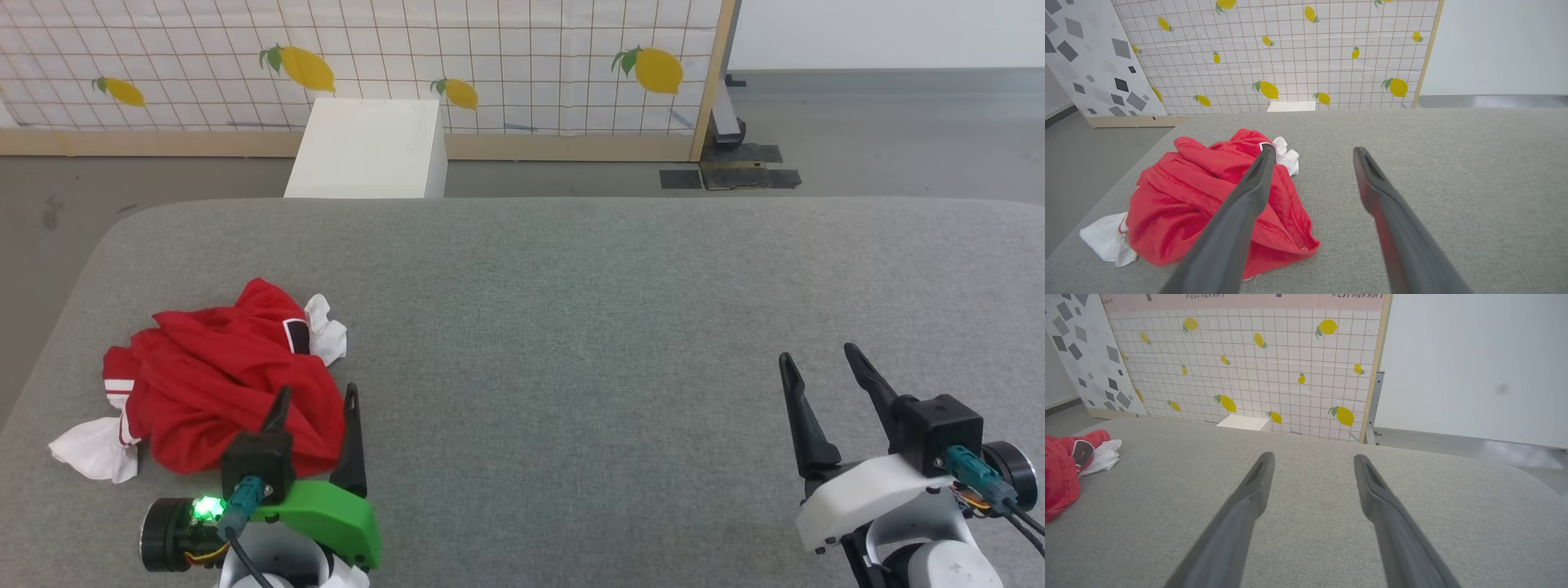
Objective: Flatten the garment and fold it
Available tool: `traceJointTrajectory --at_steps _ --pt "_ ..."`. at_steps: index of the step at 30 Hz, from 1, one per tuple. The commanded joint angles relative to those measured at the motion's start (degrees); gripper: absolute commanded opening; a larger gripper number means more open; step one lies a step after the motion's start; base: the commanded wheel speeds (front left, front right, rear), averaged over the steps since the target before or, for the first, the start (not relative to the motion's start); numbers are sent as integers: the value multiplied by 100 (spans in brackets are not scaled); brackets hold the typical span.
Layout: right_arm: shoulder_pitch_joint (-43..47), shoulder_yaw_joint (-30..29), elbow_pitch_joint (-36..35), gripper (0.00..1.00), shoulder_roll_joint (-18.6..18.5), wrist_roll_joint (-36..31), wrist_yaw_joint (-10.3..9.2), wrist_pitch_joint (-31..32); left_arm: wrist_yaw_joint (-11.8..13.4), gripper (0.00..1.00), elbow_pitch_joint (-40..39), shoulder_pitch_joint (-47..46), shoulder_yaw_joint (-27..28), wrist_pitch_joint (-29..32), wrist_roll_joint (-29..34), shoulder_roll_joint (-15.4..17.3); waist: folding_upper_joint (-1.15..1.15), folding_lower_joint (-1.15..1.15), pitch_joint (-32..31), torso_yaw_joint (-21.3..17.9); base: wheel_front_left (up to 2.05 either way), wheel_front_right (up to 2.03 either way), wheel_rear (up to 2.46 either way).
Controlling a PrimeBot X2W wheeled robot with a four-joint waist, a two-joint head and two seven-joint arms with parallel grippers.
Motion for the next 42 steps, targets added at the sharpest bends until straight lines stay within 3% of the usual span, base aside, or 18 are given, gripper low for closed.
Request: traceJointTrajectory --at_steps 1,14,42 --pt "103 -25 35 100 2 75 -1 -63 59 100 37 -5 -23 -57 -56 -5 0 0 0 4 0 0 0" --pt "131 -78 127 100 4 149 -2 -216 158 100 89 5 -43 -208 -141 -5 0 0 7 195 0 0 0" --pt "268 -36 365 100 7 326 -4 -548 378 100 96 250 -56 -539 -321 -12 0 0 28 1365 0 0 0"
